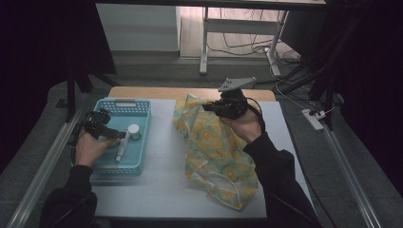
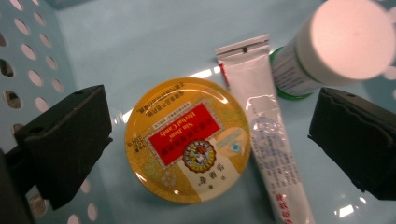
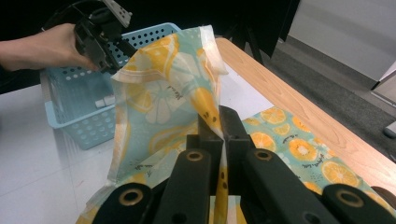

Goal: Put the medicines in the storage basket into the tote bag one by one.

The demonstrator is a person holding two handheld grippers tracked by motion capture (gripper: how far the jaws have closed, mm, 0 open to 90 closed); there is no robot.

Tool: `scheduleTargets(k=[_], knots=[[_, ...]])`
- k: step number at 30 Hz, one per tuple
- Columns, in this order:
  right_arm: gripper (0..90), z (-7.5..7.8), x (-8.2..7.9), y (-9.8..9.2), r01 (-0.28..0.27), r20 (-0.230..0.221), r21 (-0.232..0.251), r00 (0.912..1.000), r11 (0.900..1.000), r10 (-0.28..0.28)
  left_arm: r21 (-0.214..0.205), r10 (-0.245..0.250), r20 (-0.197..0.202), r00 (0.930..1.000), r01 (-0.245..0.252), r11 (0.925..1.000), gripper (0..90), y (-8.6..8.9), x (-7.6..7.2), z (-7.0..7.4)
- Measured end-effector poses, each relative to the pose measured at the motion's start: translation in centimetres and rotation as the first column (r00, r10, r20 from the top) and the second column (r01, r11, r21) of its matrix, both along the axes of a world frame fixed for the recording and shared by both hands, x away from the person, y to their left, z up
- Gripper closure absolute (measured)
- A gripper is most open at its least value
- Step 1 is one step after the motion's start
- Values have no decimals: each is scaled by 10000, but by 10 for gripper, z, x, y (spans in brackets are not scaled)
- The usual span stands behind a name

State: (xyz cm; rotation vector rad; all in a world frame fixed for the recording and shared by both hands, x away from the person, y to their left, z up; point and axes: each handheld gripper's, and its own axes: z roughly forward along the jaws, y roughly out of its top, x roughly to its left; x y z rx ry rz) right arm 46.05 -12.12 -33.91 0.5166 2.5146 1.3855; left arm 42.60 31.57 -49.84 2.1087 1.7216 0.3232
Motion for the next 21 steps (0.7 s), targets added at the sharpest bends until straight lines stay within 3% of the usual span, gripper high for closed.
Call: scheduleTargets(k=[5,8,10,14,21], knots=[[900,1,0,-1,-7,24,20,10000,10000,7,577,-6,-427,9991,31,9983,21,-2,5,-7],[900,1,0,-1,0,40,16,10000,10000,0,621,32,-650,9979,9,9981,34,-4,7,-10],[900,0,0,-1,-9,27,44,10000,10000,9,1069,-2,-815,9967,90,9942,47,-6,9,-12],[900,0,0,-1,-20,14,21,10000,10000,20,580,137,-935,9955,-83,9983,82,-4,11,-15],[900,0,0,-2,20,18,11,10000,10000,-20,573,472,-1343,9898,-398,9976,189,-1,11,-14]])
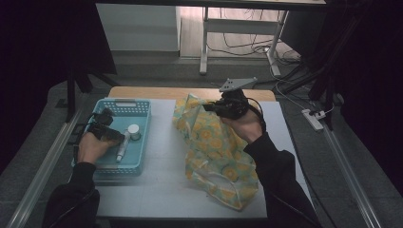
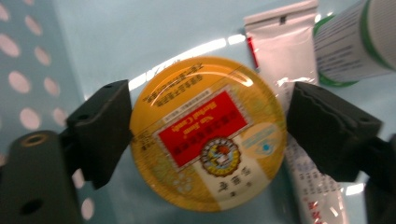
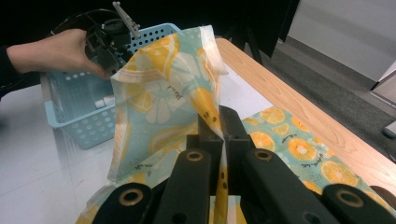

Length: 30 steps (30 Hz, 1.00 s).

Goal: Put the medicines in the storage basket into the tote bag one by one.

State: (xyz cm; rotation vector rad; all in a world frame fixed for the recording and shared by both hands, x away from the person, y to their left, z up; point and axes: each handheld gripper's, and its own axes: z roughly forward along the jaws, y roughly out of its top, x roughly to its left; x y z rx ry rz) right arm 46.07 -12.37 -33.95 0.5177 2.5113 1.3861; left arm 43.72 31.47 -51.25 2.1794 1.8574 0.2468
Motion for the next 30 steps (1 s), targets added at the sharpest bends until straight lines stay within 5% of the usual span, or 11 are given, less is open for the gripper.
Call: scheduleTargets(k=[13,24,30], knots=[[900,-4,1,0,34,-44,-13,10000,10000,-34,-124,-28,-379,9993,24,9999,213,1,-1,-1],[900,-4,2,-1,67,-39,-28,10000,10000,-67,-379,76,-236,9997,-84,9992,218,3,-3,1],[900,-5,2,-1,93,-49,14,9999,10000,-93,-599,149,274,9995,-132,9981,219,6,-6,14]])
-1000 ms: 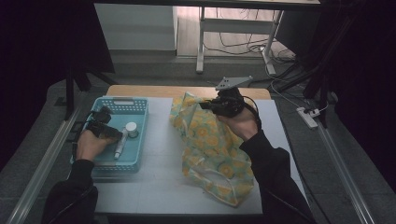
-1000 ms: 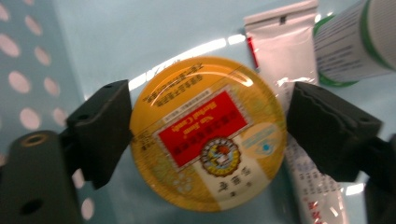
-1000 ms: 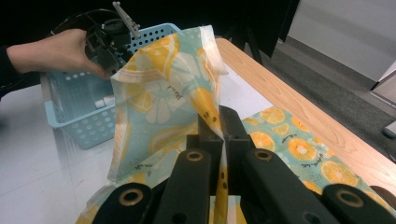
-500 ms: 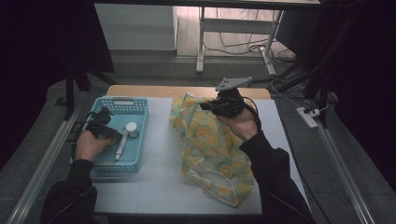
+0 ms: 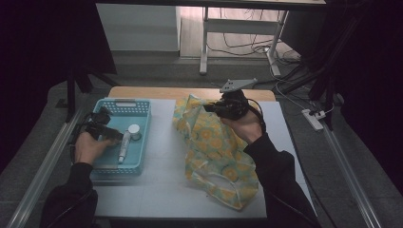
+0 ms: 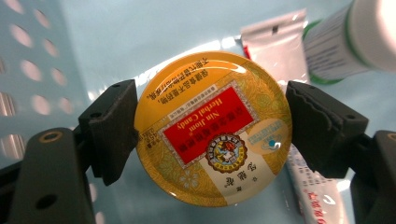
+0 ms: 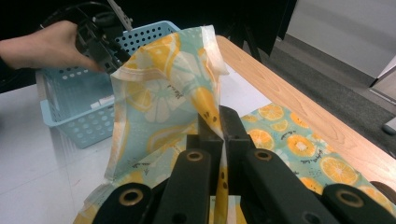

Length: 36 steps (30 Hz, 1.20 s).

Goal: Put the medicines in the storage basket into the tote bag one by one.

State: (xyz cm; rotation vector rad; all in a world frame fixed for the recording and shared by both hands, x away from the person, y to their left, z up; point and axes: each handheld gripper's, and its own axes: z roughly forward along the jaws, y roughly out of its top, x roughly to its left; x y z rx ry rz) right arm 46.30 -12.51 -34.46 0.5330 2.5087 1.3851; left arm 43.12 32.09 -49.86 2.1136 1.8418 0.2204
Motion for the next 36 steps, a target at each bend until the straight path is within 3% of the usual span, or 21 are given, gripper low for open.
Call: scheduleTargets(k=[5,8,17,22,29,36], knots=[[900,-1,1,0,33,-26,13,10000,10000,-33,-148,-207,717,9972,218,9997,219,1,-8,19],[900,-1,1,0,51,-51,19,10000,10000,-51,-406,-407,1212,9918,459,9981,218,0,-15,29],[900,-3,3,0,123,-84,34,9999,9999,-123,-715,-1193,2071,9710,1366,9880,218,-1,-34,46],[900,-3,4,-1,158,-97,55,9998,9999,-158,-762,-1555,2547,9544,1801,9807,219,-5,-45,55],[900,-3,4,-1,209,-104,90,9997,9997,-208,-889,-2121,3076,9276,2500,9642,219,-13,-58,65],[900,-4,5,-2,229,-135,114,9997,9997,-228,-867,-2692,3570,8945,3187,9439,218,-32,-73,80]])
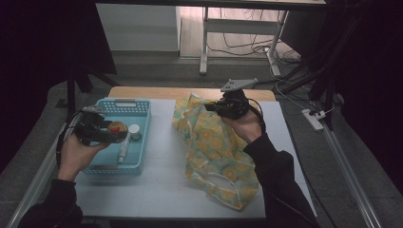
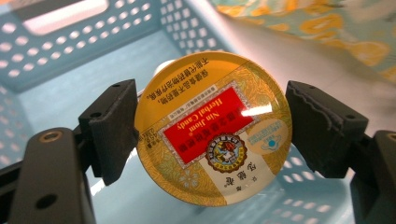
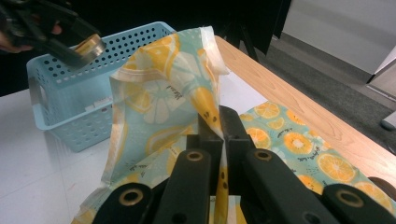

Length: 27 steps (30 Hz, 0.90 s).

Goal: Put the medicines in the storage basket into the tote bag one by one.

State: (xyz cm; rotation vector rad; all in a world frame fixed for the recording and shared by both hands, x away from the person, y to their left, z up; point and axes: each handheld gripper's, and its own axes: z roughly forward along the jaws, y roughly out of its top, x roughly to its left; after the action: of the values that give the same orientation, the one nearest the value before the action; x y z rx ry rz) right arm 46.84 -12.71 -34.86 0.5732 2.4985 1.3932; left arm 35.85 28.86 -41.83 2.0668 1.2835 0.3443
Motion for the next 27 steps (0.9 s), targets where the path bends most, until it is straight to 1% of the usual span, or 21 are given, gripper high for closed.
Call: scheduleTargets(k=[3,6,9,14,17,20,21,24,27], knots=[[900,-1,1,0,11,-15,-4,10000,10000,-11,-14,-358,164,9992,358,9994,218,-10,-5,6],[900,-2,1,1,24,-41,-11,10000,10000,-24,-72,-768,323,9965,771,9970,218,-22,-8,12],[900,-2,2,1,18,-48,-11,10000,10000,-18,-94,-1177,424,9921,1182,9929,218,-35,-11,15],[900,-4,3,0,56,-73,-19,10000,10000,-56,-212,-1776,525,9827,1789,9836,218,-54,-13,18],[900,-4,4,0,81,-96,3,9999,10000,-81,-281,-2118,604,9754,2138,9765,218,-65,-14,21],[900,-4,5,0,99,-106,19,9999,9999,-99,-346,-2474,649,9667,2500,9676,218,-77,-14,24],[900,-4,5,0,96,-102,21,9999,10000,-95,-441,-2608,659,9631,2640,9635,218,-82,-14,25],[900,-3,6,0,104,-116,38,9999,9999,-104,-424,-2890,707,9547,2923,9554,218,-95,-13,29],[900,-3,7,1,104,-126,10,9999,9999,-104,-498,-3240,747,9431,3280,9434,218,-110,-11,32]])
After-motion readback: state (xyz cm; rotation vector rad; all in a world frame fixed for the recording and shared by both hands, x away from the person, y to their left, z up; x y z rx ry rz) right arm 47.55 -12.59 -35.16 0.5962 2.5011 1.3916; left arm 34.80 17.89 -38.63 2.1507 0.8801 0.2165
